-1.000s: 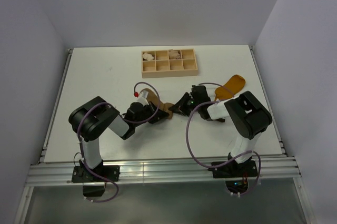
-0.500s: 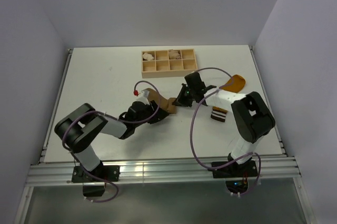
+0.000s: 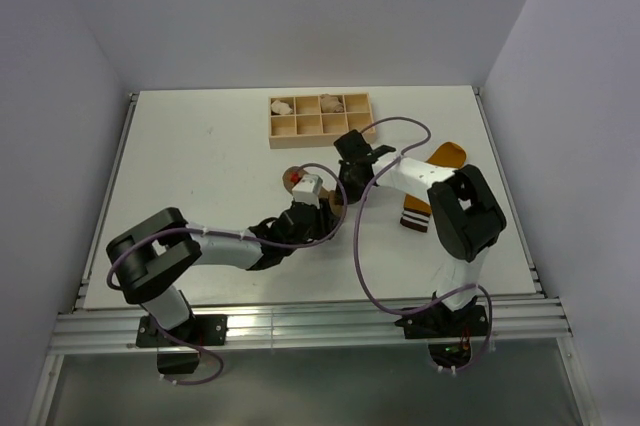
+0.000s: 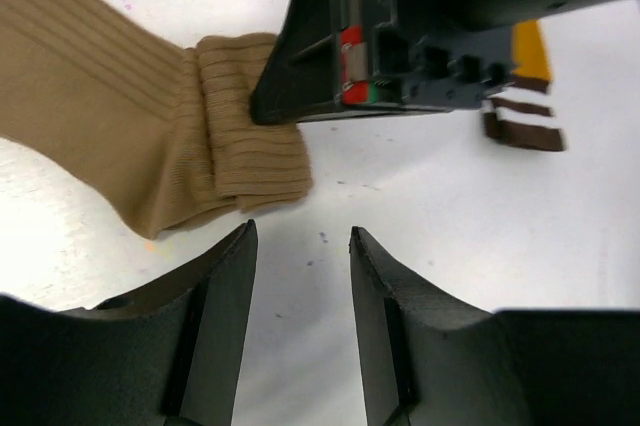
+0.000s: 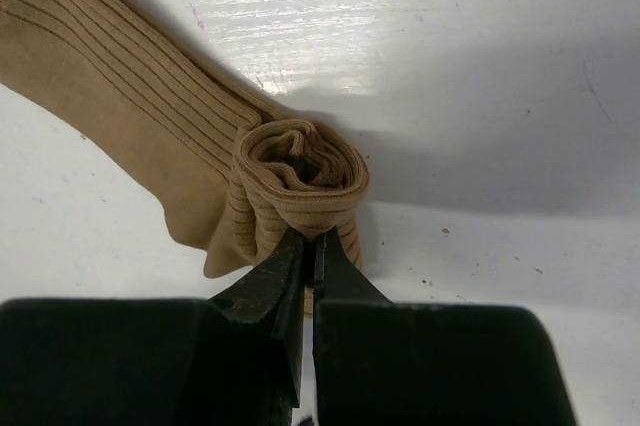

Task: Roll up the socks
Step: Roll the sock at the center of the board.

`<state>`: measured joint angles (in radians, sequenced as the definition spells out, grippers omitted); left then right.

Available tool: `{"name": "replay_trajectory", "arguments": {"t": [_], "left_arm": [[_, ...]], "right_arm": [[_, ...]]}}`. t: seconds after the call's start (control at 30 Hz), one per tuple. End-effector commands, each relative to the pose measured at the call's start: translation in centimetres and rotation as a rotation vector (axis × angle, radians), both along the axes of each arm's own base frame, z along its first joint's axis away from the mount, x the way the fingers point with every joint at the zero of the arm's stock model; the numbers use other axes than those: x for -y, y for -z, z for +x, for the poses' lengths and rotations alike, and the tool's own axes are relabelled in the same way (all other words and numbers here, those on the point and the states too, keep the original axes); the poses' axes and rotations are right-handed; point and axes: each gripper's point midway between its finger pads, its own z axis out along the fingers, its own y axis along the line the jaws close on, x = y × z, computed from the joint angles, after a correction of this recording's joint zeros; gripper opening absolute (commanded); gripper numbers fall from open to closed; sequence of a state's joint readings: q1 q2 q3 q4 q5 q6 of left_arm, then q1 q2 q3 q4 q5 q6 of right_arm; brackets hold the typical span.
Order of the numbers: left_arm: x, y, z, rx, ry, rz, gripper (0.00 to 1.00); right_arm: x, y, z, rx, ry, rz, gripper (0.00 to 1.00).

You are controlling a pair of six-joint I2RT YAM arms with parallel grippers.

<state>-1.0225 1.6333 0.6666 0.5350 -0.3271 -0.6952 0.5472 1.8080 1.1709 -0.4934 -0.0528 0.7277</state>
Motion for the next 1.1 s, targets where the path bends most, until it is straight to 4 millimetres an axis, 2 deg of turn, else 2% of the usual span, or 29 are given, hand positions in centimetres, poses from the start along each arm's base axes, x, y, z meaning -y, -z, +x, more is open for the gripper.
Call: {"name": "replay_trajectory", "arguments": {"t": [0.0,0.17,0.23,0.53,0.77,0.8,1.07], "left_arm": [[-0.3,0.4,1.4,0.069,-0.046,0.070,0.48],[0.6,0.7,1.2,0.117,-0.028,0.122,0.47],[0.3,1.2,1.5,0.133,-0.055,0.152,0.47],[1.4,0.1,1.7,0.187,-0.074,0.153,0.50],[2.3,1.2,1.8,0.159,-0.054,0.169,0.59],[2.2,1.7,1.9,0.152,-0.059,0.188,0.59],[2.7,1.9,2.6,0.172,-0.068,0.209,0.58]], "right_arm": [[0.8,1.1,-1.3,-0.058,-0.026,-0.101,0.00],[0.6,1.1,-1.3,-0.075,-0.041,-0.117,0.00],[0.6,0.9,-1.2,-0.073,-0.039,-0.115,0.00],[0.4,1.1,-1.3,-0.090,-0.046,-0.127,0.00],[0.3,1.1,-1.4,-0.099,-0.047,-0.130,0.00],[0.2,1.1,-1.5,-0.099,-0.047,-0.130,0.00],[0.1,1.1,-1.5,-0.100,-0.051,-0.131,0.00]]}}
